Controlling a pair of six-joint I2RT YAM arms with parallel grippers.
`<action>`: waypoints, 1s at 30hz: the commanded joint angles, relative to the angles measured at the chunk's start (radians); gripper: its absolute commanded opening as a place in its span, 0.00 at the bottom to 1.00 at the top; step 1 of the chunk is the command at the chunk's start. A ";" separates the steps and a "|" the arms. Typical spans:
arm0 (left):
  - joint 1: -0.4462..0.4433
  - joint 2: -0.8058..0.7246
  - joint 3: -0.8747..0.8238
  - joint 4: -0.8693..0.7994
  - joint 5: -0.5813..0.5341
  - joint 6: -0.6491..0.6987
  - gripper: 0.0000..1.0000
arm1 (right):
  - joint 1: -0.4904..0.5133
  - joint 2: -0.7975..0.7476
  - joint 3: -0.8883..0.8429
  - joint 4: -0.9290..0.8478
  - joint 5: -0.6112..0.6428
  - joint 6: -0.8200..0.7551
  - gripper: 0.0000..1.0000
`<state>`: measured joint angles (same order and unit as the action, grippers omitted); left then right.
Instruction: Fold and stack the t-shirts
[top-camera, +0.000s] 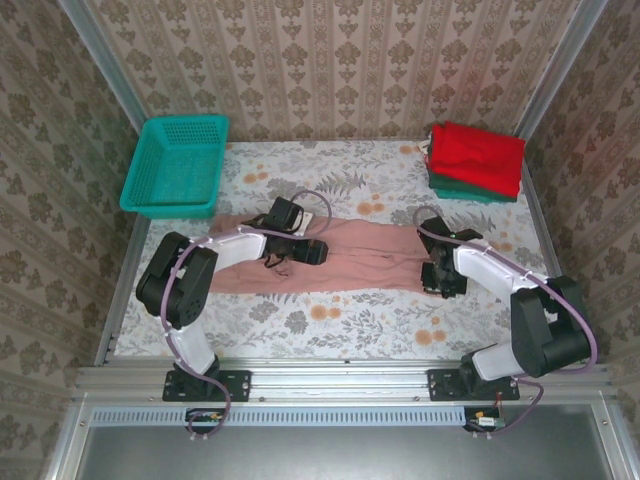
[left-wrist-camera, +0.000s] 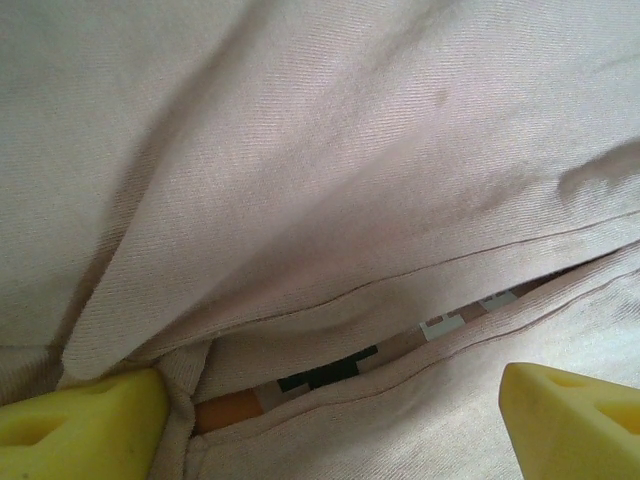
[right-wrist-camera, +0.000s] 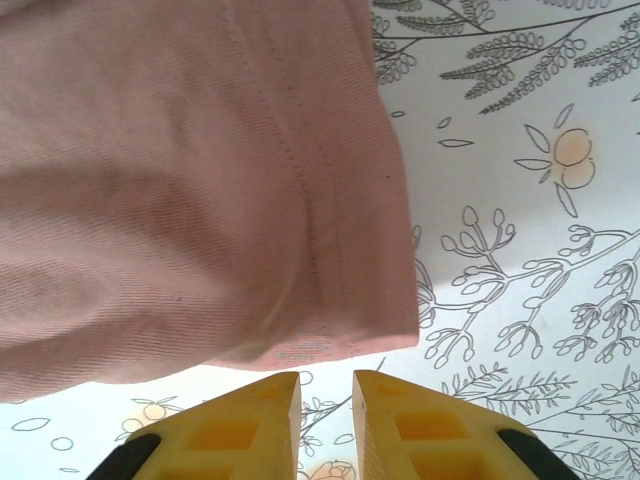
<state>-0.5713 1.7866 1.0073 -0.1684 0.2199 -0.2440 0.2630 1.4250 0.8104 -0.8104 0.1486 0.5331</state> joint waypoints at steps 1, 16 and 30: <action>0.017 0.015 -0.028 -0.101 0.002 0.036 0.89 | 0.005 0.037 0.053 0.041 -0.001 0.022 0.26; 0.069 0.000 -0.001 -0.178 0.023 0.133 0.92 | 0.084 0.112 -0.030 0.014 0.049 0.084 0.22; 0.136 -0.064 -0.033 -0.190 0.059 0.158 1.00 | 0.020 -0.004 0.202 -0.009 0.028 0.016 0.42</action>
<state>-0.4416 1.7477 1.0004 -0.2745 0.3073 -0.1036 0.2897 1.4647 0.9230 -0.8227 0.1787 0.5728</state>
